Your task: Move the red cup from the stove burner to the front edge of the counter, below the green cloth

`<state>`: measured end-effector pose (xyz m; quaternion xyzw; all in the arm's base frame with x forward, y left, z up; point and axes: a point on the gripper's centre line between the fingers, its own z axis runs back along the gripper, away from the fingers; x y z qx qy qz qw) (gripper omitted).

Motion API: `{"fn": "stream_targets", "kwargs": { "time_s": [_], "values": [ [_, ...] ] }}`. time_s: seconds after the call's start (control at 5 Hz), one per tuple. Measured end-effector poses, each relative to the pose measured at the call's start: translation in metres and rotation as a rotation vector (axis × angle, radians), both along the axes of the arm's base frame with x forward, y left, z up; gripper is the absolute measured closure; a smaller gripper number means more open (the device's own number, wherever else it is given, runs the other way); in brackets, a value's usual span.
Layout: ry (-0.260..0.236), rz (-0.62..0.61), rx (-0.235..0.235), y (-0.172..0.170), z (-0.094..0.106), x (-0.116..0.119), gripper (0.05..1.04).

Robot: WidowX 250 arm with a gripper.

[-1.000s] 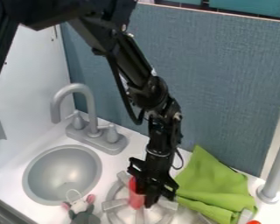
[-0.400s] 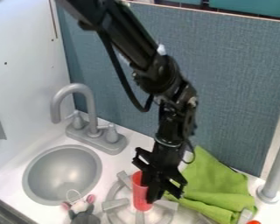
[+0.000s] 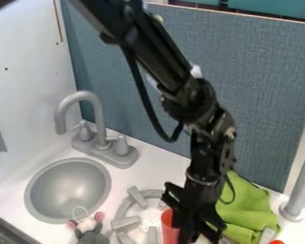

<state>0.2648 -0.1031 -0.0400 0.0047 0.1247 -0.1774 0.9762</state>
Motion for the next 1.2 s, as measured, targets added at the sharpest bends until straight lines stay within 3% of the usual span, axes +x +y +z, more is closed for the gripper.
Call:
{"fn": "stream_targets", "kwargs": {
  "time_s": [0.2,0.6,1.0,1.2],
  "values": [
    [0.021,-0.014,-0.012,-0.002,-0.025,-0.001,0.979],
    [0.033,-0.006,-0.029,-0.008,-0.047,0.005,0.979],
    [-0.05,-0.025,-0.066,-0.012,-0.048,0.006,0.942],
    [-0.048,-0.048,-0.05,-0.012,-0.051,-0.001,0.722]
  ]
}}
